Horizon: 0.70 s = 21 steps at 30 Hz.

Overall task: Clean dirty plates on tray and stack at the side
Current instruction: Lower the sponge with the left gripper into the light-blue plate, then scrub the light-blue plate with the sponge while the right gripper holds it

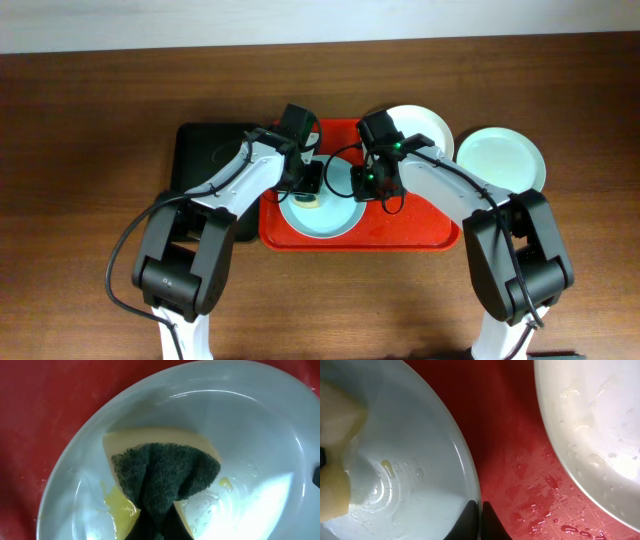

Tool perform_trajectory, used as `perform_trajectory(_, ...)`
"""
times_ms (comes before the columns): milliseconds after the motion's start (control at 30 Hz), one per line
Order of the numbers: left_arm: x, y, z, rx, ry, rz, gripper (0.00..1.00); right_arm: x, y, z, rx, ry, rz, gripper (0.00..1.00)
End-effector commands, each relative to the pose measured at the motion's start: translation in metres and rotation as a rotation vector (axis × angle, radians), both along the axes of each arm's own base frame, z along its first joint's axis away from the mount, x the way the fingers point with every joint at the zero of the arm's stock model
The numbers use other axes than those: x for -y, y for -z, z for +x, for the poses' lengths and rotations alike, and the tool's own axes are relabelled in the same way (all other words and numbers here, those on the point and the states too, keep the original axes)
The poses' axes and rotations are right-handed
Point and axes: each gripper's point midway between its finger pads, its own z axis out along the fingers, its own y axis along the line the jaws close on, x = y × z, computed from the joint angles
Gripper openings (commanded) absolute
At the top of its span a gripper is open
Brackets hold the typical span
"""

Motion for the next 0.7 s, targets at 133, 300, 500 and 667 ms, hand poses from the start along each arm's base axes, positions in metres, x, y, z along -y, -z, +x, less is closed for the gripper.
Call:
perform_trajectory(133, -0.006, 0.041, -0.005, -0.072, -0.012, 0.058, 0.00, -0.001, -0.012, 0.005, 0.026, 0.007, 0.017, 0.05)
perform_trajectory(300, -0.038, 0.045, 0.003, -0.025, -0.070, 0.234, 0.00, -0.001, -0.012, 0.005, 0.026, 0.007, 0.017, 0.05)
perform_trajectory(500, -0.065, 0.002, 0.028, 0.144, -0.129, 0.376, 0.00, -0.001, -0.011, 0.004, 0.022, 0.007, 0.016, 0.05)
perform_trajectory(667, -0.069, -0.036, 0.040, 0.241, -0.160, 0.379, 0.00, 0.000, -0.011, 0.003, 0.019, 0.007, 0.014, 0.05)
